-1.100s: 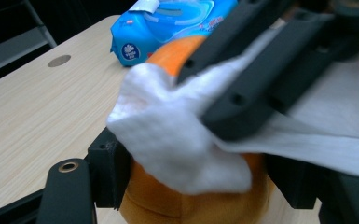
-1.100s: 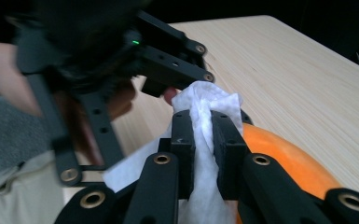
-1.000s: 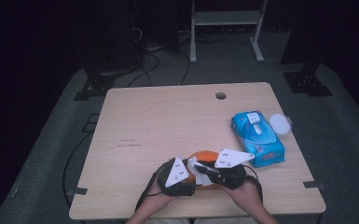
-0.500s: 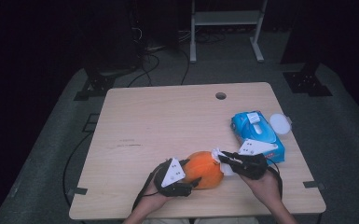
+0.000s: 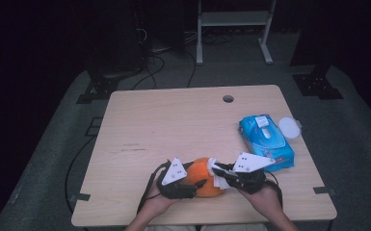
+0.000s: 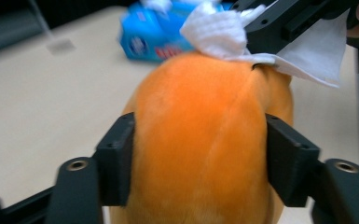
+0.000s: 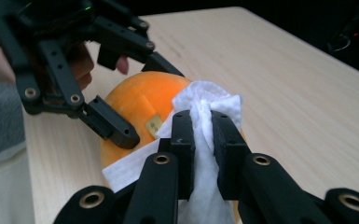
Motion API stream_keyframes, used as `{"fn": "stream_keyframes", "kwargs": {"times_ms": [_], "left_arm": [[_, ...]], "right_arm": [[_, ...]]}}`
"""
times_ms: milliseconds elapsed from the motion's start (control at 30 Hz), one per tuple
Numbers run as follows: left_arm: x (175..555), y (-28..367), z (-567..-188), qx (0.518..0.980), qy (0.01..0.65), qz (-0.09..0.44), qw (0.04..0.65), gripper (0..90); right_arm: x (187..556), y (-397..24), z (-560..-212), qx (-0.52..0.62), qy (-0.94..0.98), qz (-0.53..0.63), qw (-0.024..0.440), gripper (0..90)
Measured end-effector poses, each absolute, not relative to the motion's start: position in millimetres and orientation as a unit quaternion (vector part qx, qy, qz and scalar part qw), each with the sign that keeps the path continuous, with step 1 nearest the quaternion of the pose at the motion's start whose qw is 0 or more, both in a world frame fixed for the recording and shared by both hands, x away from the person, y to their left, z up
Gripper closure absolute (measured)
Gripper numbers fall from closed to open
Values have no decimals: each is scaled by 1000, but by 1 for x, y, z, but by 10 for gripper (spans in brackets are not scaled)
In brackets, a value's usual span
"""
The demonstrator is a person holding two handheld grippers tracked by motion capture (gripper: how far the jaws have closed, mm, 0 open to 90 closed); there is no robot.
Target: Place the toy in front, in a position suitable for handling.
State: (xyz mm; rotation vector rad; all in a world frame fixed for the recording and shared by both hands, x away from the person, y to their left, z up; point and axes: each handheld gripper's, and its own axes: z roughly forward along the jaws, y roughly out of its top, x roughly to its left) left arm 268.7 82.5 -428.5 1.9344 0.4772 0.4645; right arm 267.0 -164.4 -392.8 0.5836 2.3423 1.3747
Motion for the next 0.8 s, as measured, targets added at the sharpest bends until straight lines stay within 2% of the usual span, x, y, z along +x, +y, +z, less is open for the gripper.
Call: {"fn": "stream_keyframes", "kwargs": {"times_ms": [67, 133, 167, 267, 367, 433, 567, 800], "left_arm": [[268, 78, -426, 802, 185, 231, 519, 376], [271, 76, -429, 803, 188, 229, 518, 370], [274, 76, -434, 805, 198, 213, 517, 350], [280, 82, -434, 799, 226, 168, 531, 198], [285, 93, -429, 775, 267, 127, 558, 126], [289, 97, -431, 777, 285, 91, 554, 150], [284, 96, -436, 790, 279, 109, 535, 280], [284, 95, -437, 792, 278, 111, 532, 294]], "right_arm": [[268, -168, -390, 216, 820, 495, 188, 799], [271, -171, -392, 225, 815, 500, 188, 799], [274, -173, -394, 233, 816, 498, 179, 799], [282, -175, -406, 244, 821, 491, 158, 799], [282, -177, -405, 254, 823, 487, 148, 799], [276, -173, -404, 248, 823, 493, 136, 799], [268, -160, -402, 225, 834, 479, 157, 799], [281, -182, -409, 295, 817, 470, 159, 800]]}}
